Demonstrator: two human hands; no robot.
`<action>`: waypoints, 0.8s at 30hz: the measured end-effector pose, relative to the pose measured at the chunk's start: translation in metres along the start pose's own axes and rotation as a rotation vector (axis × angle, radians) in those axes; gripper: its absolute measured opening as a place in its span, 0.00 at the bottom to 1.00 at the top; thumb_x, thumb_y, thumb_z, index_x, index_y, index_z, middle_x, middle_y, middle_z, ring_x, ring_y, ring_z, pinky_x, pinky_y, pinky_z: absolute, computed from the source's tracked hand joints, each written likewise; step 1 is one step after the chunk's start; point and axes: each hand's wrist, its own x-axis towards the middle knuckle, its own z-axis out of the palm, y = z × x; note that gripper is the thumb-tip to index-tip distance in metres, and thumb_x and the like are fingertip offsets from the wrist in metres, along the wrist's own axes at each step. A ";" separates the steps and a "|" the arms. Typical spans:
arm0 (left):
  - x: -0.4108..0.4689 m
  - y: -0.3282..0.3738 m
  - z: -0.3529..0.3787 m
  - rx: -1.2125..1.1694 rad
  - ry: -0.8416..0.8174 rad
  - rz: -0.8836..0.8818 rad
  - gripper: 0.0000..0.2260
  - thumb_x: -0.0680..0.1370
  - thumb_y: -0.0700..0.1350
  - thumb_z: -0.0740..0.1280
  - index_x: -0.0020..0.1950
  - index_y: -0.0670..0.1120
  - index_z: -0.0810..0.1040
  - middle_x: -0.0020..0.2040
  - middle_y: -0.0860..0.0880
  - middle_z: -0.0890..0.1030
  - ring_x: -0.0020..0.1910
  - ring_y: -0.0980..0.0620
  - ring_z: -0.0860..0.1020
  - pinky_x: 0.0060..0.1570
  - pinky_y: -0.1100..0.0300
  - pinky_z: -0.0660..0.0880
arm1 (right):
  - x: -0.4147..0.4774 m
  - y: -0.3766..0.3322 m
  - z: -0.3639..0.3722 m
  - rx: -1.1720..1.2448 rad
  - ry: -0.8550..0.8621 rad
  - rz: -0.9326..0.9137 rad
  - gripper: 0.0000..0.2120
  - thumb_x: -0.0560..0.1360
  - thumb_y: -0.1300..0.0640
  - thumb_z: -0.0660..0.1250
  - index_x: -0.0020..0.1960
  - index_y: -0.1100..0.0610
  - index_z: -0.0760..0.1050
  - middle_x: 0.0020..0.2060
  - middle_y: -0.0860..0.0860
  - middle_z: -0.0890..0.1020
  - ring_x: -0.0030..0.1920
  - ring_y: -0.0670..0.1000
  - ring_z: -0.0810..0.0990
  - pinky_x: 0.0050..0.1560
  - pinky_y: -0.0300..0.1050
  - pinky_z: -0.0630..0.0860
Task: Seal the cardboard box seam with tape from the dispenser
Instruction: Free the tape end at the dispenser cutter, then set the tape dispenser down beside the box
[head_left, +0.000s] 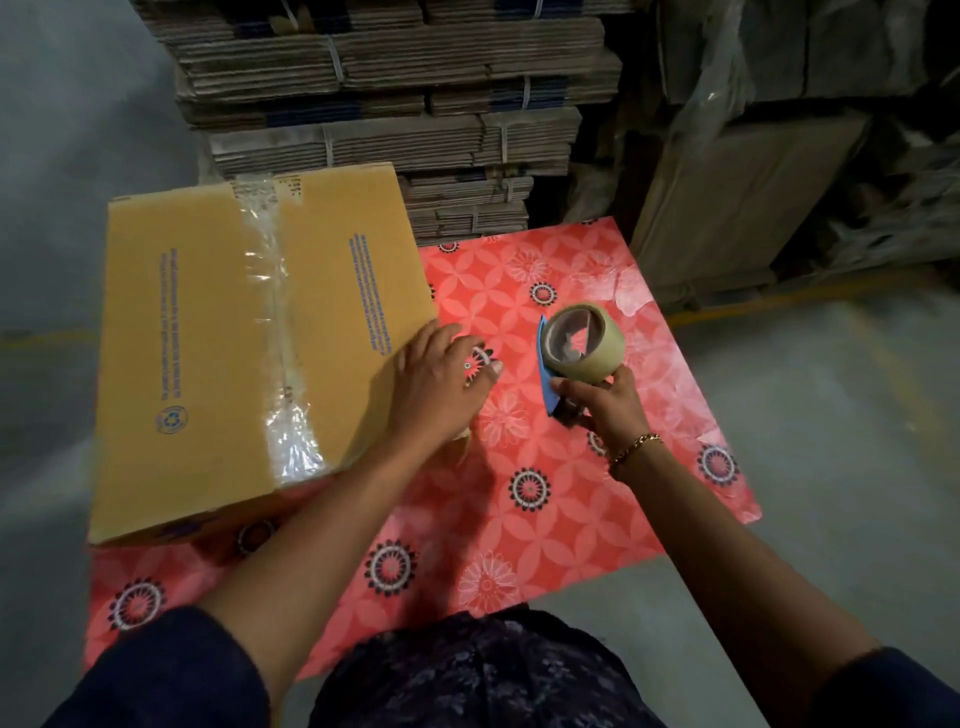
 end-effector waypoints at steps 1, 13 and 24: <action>0.003 0.000 0.007 0.065 -0.023 -0.013 0.26 0.76 0.64 0.58 0.63 0.49 0.81 0.68 0.45 0.79 0.74 0.41 0.70 0.70 0.43 0.64 | 0.005 0.000 -0.008 0.020 0.007 0.037 0.17 0.69 0.68 0.76 0.55 0.66 0.76 0.38 0.58 0.81 0.32 0.52 0.80 0.31 0.45 0.75; 0.002 0.015 0.027 0.404 -0.060 -0.011 0.19 0.79 0.58 0.60 0.57 0.47 0.82 0.65 0.48 0.81 0.77 0.45 0.67 0.73 0.39 0.60 | 0.104 0.033 -0.058 0.210 -0.032 0.427 0.12 0.70 0.65 0.72 0.53 0.58 0.78 0.36 0.53 0.79 0.34 0.48 0.79 0.32 0.42 0.79; 0.002 0.013 0.028 0.410 -0.050 -0.041 0.15 0.78 0.56 0.62 0.51 0.48 0.82 0.58 0.50 0.84 0.76 0.48 0.68 0.74 0.41 0.60 | 0.123 0.046 -0.062 0.181 -0.074 0.398 0.10 0.71 0.61 0.74 0.51 0.59 0.78 0.33 0.52 0.78 0.28 0.49 0.75 0.25 0.37 0.69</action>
